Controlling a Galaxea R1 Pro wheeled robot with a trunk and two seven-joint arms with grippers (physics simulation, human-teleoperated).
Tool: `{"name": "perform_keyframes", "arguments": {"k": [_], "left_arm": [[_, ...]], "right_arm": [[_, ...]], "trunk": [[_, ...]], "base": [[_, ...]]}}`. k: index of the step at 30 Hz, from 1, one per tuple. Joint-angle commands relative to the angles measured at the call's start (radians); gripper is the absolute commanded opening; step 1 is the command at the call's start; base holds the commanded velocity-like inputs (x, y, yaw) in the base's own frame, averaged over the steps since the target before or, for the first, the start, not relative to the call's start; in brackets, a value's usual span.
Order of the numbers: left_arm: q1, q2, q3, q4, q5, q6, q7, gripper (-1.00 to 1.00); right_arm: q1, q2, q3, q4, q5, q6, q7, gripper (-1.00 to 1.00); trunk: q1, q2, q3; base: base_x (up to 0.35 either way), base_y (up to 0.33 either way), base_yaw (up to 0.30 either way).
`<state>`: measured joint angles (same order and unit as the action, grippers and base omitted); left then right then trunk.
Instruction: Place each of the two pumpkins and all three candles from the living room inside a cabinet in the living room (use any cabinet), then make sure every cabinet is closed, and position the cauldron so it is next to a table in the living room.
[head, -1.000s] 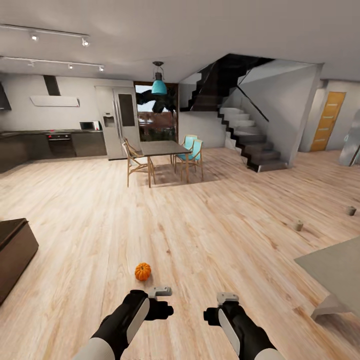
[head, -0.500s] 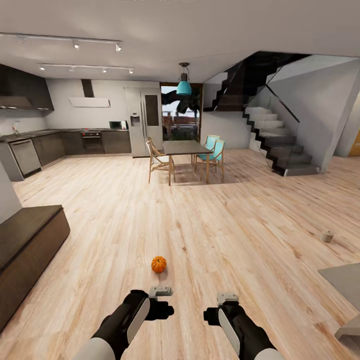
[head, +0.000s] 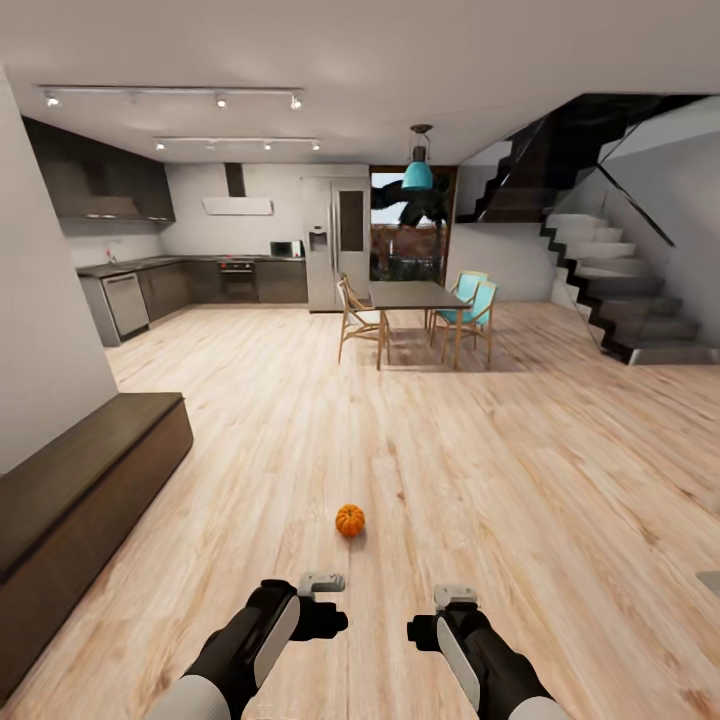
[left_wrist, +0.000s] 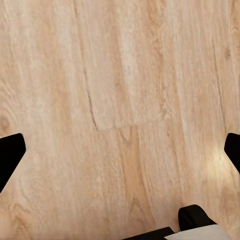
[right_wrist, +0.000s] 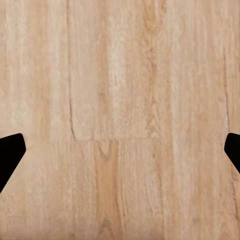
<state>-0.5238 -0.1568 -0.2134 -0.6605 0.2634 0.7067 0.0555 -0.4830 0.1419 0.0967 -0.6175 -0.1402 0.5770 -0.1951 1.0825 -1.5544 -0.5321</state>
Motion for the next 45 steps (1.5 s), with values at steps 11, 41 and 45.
{"name": "perform_keyframes", "arguments": {"k": [11,41,45], "left_arm": [[-0.001,0.0,-0.003,-0.001,0.008,0.004,0.006,1.0],[-0.001,-0.001,-0.004,-0.001,0.008,0.004,0.006,1.0],[-0.001,-0.001,-0.004,-0.001,0.008,0.004,0.006,1.0]], "right_arm": [[0.0,-0.001,0.005,-0.002,-0.01,0.004,-0.009,1.0],[0.0,-0.001,0.005,-0.002,-0.011,0.003,-0.009,1.0],[0.0,-0.001,0.005,-0.002,-0.01,0.003,-0.009,1.0]], "trunk": [[0.0,-0.001,-0.001],[0.0,-0.001,0.0],[0.0,-0.001,0.001]], "base": [[0.0,0.0,0.293],[-0.043,-0.036,0.293],[-0.054,-0.111,0.293]]}}
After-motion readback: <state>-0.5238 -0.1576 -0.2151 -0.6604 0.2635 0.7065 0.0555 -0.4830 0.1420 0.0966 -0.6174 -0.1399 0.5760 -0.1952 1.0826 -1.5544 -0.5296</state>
